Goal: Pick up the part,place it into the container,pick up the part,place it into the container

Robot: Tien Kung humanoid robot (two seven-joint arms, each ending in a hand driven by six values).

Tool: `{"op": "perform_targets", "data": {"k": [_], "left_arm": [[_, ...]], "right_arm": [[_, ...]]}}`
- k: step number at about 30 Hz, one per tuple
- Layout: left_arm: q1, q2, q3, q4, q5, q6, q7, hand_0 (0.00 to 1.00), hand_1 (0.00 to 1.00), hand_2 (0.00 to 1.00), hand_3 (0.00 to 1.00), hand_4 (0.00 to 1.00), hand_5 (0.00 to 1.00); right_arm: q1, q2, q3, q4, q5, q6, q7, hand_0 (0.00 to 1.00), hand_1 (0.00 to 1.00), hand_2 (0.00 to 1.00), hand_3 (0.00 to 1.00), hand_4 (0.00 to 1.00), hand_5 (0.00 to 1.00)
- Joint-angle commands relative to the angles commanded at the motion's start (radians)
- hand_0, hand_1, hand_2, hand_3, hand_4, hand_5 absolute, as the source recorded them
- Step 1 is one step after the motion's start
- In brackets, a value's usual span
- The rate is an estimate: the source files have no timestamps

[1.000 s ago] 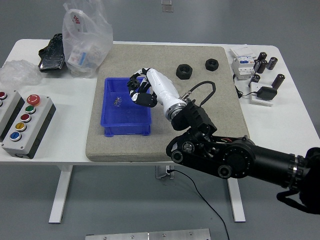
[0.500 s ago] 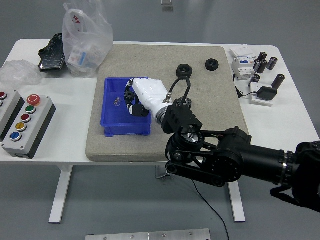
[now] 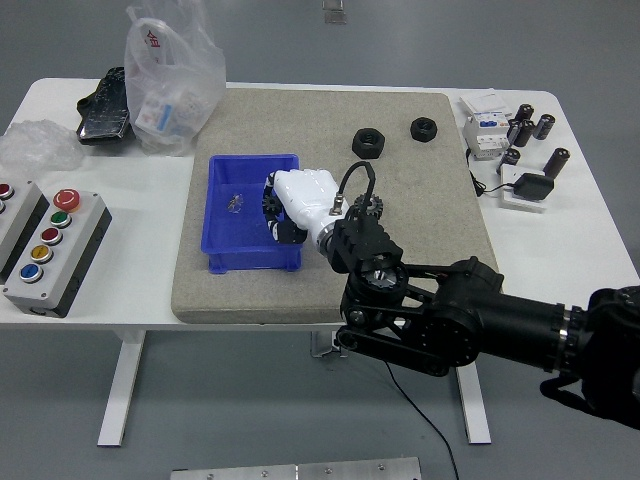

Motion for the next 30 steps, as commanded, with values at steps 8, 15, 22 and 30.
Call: {"op": "perform_targets", "data": {"k": [8, 15, 22, 30], "left_arm": [[0.0, -0.001, 0.008, 0.0, -0.006, -0.001, -0.004, 0.741, 0.646, 0.615, 0.744, 0.752, 0.603], [-0.001, 0.001, 0.01, 0.0, -0.007, -0.001, -0.007, 0.741, 0.647, 0.615, 0.743, 0.753, 0.604], [-0.001, 0.002, 0.01, 0.0, -0.006, -0.001, -0.007, 0.741, 0.646, 0.615, 0.744, 0.753, 0.603], [0.0, 0.003, 0.007, 0.0, -0.002, -0.001, -0.006, 0.74, 0.647, 0.614, 0.743, 0.753, 0.603]], "right_arm": [[-0.011, -0.003, 0.006, 0.011, -0.026, 0.008, 0.0, 0.24, 0.462, 0.417, 0.663, 0.586, 0.052], [-0.014, -0.006, 0.007, 0.022, -0.038, 0.021, 0.0, 0.227, 0.454, 0.459, 0.685, 0.539, 0.247], [-0.016, -0.009, 0.013, 0.027, -0.044, 0.033, 0.0, 0.225, 0.45, 0.509, 0.693, 0.537, 0.276], [-0.019, -0.013, 0.025, 0.035, -0.075, 0.043, 0.0, 0.225, 0.43, 0.567, 0.698, 0.645, 0.338]]}}
